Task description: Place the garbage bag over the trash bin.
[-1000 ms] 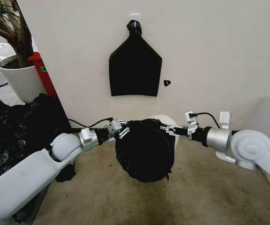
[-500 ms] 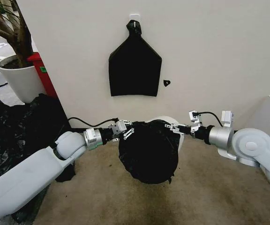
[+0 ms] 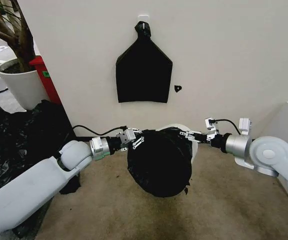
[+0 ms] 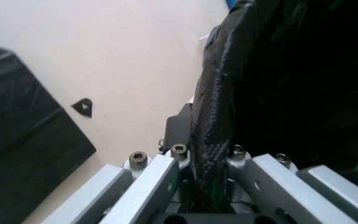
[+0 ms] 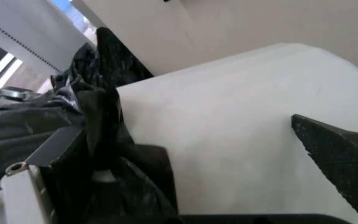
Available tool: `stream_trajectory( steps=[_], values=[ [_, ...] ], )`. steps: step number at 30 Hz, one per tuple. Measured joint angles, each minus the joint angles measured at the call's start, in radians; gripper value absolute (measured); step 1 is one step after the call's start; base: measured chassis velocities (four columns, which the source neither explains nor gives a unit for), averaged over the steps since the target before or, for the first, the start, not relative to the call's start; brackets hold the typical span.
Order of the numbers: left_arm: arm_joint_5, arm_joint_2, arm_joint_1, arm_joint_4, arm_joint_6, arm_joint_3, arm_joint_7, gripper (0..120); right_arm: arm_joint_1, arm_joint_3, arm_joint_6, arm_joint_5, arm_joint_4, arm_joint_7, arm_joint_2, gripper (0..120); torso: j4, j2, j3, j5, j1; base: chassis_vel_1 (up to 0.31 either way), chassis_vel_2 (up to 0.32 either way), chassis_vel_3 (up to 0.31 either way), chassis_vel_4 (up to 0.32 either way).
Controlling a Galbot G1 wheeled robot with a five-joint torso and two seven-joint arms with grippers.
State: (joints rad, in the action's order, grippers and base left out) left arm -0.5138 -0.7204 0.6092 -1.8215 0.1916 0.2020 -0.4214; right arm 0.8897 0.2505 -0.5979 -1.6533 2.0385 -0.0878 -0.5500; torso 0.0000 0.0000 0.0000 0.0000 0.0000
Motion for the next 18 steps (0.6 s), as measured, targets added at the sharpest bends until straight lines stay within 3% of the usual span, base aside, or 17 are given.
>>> stream_trajectory(
  steps=[13,18],
  values=[
    [-0.183,0.014,0.072,0.023,-0.071,-0.041,0.032,1,0.009,0.037,0.017,-0.079,0.034,-0.001,0.023,100,0.0,0.0,0.0,0.0001,0.0,0.0,0.0,0.0,0.0],
    [-0.276,0.023,0.128,0.032,-0.109,-0.075,0.128,1,-0.01,0.055,0.041,-0.106,0.035,-0.008,0.011,100,-0.0002,0.0,0.0,-0.0001,0.0,0.0,0.0,0.0,0.0]
  ],
)
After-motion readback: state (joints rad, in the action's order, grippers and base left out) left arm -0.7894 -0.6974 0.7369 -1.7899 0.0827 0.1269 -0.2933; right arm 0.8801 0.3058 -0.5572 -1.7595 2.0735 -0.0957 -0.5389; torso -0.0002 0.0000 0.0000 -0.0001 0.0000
